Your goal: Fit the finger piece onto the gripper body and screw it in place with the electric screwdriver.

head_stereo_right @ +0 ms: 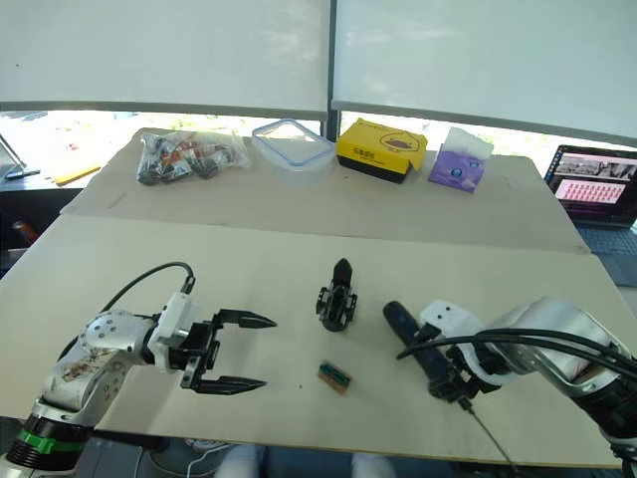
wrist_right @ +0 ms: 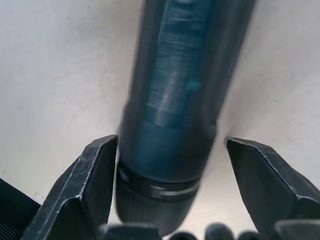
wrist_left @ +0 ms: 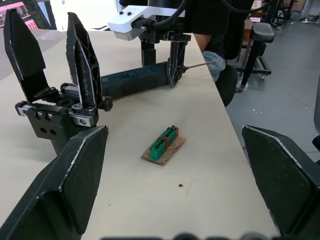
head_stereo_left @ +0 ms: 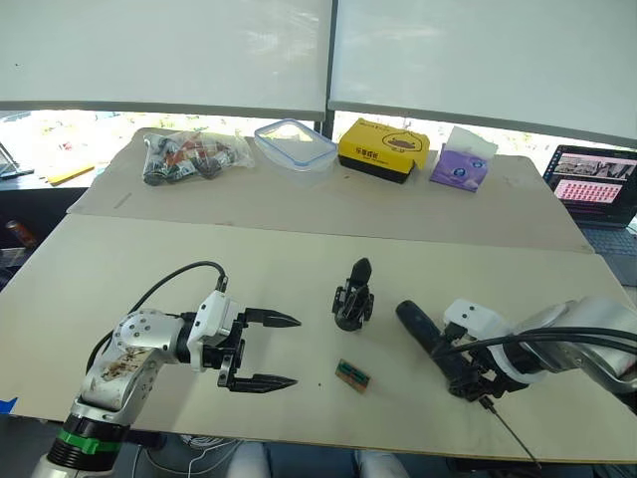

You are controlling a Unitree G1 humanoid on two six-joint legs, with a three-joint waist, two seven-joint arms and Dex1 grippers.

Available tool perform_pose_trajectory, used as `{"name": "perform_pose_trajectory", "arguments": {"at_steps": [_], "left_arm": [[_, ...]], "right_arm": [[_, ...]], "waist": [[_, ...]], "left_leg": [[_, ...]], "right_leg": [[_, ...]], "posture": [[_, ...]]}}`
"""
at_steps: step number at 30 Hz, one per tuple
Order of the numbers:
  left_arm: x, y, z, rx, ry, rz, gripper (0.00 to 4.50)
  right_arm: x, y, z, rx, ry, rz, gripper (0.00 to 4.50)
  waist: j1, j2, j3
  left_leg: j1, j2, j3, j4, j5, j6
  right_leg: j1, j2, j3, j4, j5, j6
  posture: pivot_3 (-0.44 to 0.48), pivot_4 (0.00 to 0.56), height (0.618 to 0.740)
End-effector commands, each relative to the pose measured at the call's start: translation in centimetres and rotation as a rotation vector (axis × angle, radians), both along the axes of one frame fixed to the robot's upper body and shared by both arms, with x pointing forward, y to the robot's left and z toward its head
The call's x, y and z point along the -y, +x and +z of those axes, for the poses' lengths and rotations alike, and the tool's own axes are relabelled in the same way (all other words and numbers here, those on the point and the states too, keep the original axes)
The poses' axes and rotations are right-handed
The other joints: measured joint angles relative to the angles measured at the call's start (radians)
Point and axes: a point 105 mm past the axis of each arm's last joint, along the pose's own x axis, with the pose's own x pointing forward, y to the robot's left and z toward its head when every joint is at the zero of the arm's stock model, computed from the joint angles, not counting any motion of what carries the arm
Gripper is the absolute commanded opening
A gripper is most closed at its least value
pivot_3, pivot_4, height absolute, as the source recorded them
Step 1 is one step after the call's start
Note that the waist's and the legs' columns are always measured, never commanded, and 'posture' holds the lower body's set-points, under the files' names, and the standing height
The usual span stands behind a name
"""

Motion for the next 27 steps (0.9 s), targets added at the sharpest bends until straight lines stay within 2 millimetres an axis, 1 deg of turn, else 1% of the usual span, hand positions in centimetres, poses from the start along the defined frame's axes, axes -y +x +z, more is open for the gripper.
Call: {"name": "perform_pose_trajectory", "arguments": {"at_steps": [1,2,3,5,8,10,11,12,13,16,18,19,23,25,26,27], "left_arm": [[0.5,-0.4,0.6,0.048,0.0,-0.023,4.5],[0.5,-0.4,0.6,0.048,0.001,-0.02,4.5],[0.5,-0.4,0.5,0.047,0.002,-0.018,4.5],[0.4,-0.4,0.4,0.047,0.004,-0.015,4.5],[0.1,-0.3,0.2,0.043,0.011,-0.008,4.5],[-0.2,-0.2,0.1,0.039,0.019,-0.004,4.5],[-0.4,-0.1,0.1,0.038,0.025,-0.003,4.5],[-0.6,0.1,0.1,0.038,0.034,-0.002,4.5],[-0.9,0.4,0.1,0.039,0.044,0.001,4.5],[-1.8,1.1,0.0,0.034,0.058,0.03,4.5],[-2.1,1.5,0.0,0.031,0.056,0.047,4.5],[-2.2,1.6,-0.1,0.031,0.054,0.051,4.5],[-3.1,1.7,-0.8,0.017,0.084,0.043,4.5],[-3.2,1.8,-1.1,0.018,0.092,0.04,4.5],[-3.3,1.8,-1.3,0.024,0.098,0.041,4.5],[-3.4,1.9,-1.5,0.031,0.11,0.044,4.5]], "right_arm": [[0.6,-0.4,-1.3,-0.039,-0.015,-0.014,3.26],[0.8,-0.4,-1.4,-0.035,-0.015,-0.016,2.82],[0.9,-0.3,-1.4,-0.03,-0.011,-0.02,2.48],[1.1,0.0,-0.9,-0.01,0.011,-0.034,1.93],[1.7,0.5,0.6,0.03,0.064,-0.075,1.92],[1.7,0.4,1.7,0.038,0.133,-0.106,1.92],[1.4,0.3,2.5,0.045,0.189,-0.109,1.92],[1.6,0.2,3.4,0.053,0.238,-0.133,1.92],[1.9,0.1,4.4,0.091,0.289,-0.148,1.92],[2.5,-0.3,6.5,0.216,0.391,-0.171,1.92],[2.3,-0.8,8.5,0.341,0.526,-0.129,1.92],[2.1,-1.2,9.2,0.381,0.575,-0.11,1.92],[0.3,-2.7,12.7,0.653,0.839,0.023,1.92],[-1.0,-3.1,14.8,0.831,0.979,0.093,1.92],[-1.4,-3.1,15.8,0.934,1.025,0.103,1.92],[-2.1,-3.3,15.8,0.96,1.025,0.133,1.92]], "waist": [[0.0,-0.001,-0.001],[0.0,-0.002,-0.001],[0.0,-0.002,-0.001],[0.0,-0.003,-0.001],[0.001,-0.002,-0.001],[0.002,-0.001,0.0],[0.003,0.001,0.001],[0.005,0.003,0.002],[0.007,0.005,0.003],[0.015,0.007,0.002],[0.021,0.007,0.002],[0.024,0.007,0.002],[0.024,0.007,0.002],[0.024,0.008,0.002],[0.022,0.008,0.002],[0.02,0.008,0.002]], "left_leg": [[0.0,0.0,0.0,0.0,0.0,0.0],[0.0,0.0,0.0,0.0,0.0,0.0],[0.0,0.0,0.0,0.0,0.0,0.0],[0.0,0.0,0.0,0.0,0.0,0.0],[0.0,0.0,0.0,0.0,0.0,0.0],[-0.001,0.0,0.0,0.0,0.0,0.0],[-0.001,0.0,0.0,0.0,0.0,0.0],[-0.002,0.0,0.0,0.0,0.0,0.0],[-0.002,0.0,0.0,0.0,0.0,0.0],[-0.007,0.0,0.0,0.0,0.0,0.0],[-0.01,0.0,0.0,0.0,0.0,0.001],[-0.01,0.0,0.0,0.0,0.0,0.001],[-0.01,0.0,0.0,0.0,0.0,0.001],[-0.01,0.0,0.0,0.001,0.0,0.0],[-0.01,0.0,0.0,0.001,0.0,0.0],[-0.01,0.0,0.0,0.001,0.0,0.0]], "right_leg": [[0.0,0.0,0.0,0.0,0.0,0.0],[0.0,0.0,0.0,0.0,0.0,0.0],[0.0,0.0,0.0,0.0,0.0,0.0],[0.0,0.0,0.0,0.0,0.0,0.0],[0.0,0.0,0.0,0.0,0.0,0.0],[0.0,0.0,0.0,0.0,0.0,0.0],[0.003,0.0,0.0,0.0,0.0,0.0],[0.003,0.0,0.0,0.001,0.0,0.0],[0.002,0.0,0.0,0.001,0.0,0.0],[-0.005,0.001,0.0,0.004,0.0,0.0],[-0.007,0.001,0.0,0.005,0.001,0.001],[-0.007,0.001,0.0,0.006,0.001,0.002],[-0.007,0.002,0.0,0.006,0.002,0.005],[-0.007,0.002,0.0,0.006,0.002,0.004],[-0.007,0.002,0.0,0.006,0.001,0.003],[-0.007,0.002,0.0,0.006,0.002,0.003]], "posture": [[0.0,0.15,0.74],[0.0,0.15,0.74],[0.0,0.15,0.74],[0.0,0.15,0.74],[0.0,0.15,0.74],[0.0,0.15,0.74],[0.0,0.15,0.74],[0.0,0.15,0.74],[0.0,0.15,0.74],[0.0,0.15,0.74],[0.0,0.15,0.74],[0.0,0.15,0.74],[0.0,0.15,0.74],[0.0,0.15,0.74],[0.0,0.15,0.74],[0.0,0.15,0.74]]}}
